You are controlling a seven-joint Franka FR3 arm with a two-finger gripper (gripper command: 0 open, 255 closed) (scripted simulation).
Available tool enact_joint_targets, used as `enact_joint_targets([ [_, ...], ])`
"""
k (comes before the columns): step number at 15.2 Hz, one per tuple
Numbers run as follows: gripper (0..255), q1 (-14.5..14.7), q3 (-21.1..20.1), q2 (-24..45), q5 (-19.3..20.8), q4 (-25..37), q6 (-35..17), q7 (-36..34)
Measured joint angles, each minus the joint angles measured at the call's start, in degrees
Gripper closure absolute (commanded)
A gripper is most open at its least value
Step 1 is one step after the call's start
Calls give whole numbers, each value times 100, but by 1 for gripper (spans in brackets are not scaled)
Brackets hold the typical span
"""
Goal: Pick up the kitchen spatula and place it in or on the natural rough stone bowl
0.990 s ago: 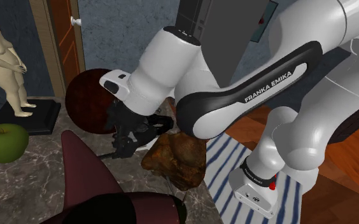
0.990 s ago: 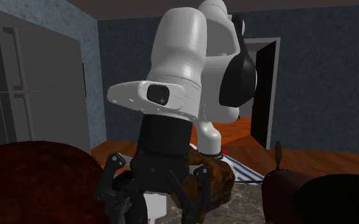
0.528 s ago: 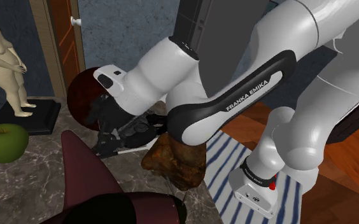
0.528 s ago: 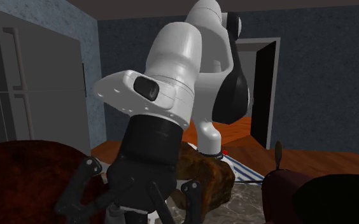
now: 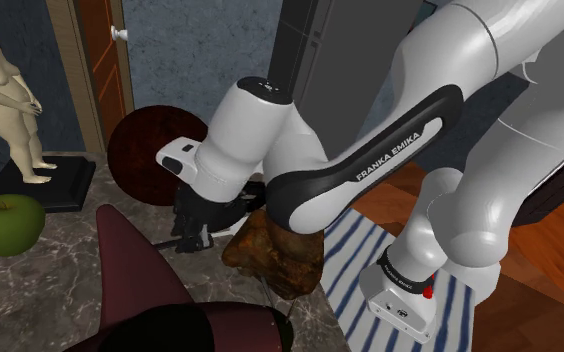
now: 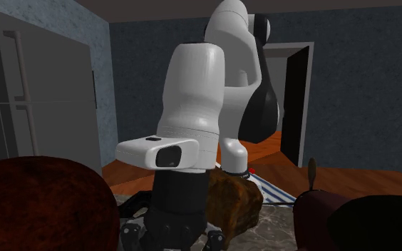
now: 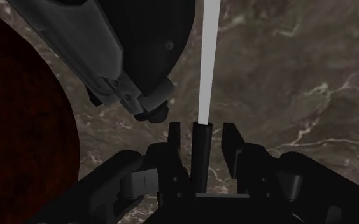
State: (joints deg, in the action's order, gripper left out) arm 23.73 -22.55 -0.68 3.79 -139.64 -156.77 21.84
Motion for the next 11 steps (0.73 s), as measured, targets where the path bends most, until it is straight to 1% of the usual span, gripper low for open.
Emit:
enact_joint_targets([
  [8,255,-4,4,14,5,-1,16,-10],
  [11,255,0,7,-95,-108,59,180,82],
])
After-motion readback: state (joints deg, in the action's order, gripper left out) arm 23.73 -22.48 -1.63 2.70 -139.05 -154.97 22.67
